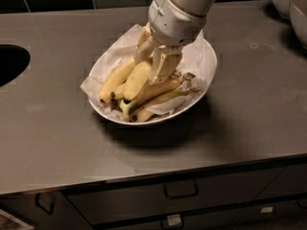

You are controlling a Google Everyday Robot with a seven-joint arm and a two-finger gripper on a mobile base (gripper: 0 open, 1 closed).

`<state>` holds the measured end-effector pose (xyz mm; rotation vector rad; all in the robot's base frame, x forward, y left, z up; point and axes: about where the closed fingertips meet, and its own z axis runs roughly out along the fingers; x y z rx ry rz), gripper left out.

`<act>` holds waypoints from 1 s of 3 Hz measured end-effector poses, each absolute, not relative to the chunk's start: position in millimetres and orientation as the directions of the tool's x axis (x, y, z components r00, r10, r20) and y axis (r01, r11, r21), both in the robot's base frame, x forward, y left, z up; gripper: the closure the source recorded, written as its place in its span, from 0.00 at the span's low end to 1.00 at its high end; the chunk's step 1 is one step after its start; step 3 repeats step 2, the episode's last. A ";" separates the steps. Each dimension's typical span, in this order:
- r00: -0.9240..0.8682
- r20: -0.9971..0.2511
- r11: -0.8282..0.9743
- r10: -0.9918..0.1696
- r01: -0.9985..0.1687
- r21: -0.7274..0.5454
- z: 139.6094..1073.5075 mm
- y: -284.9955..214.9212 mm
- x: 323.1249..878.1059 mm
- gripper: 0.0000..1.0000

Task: Pick banana from white bowl

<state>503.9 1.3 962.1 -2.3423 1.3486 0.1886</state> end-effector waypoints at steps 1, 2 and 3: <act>0.513 -0.306 -0.397 -0.802 -0.840 -0.370 978.3 -0.7 498.3 1.00; 0.513 -0.306 -0.397 -0.802 -0.840 -0.370 978.3 -0.7 498.3 1.00; 0.513 -0.306 -0.397 -0.802 -0.840 -0.370 978.3 -0.7 498.3 1.00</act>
Offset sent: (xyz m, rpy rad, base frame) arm -0.0050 -0.0021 0.0128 0.0207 -0.0613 -0.0304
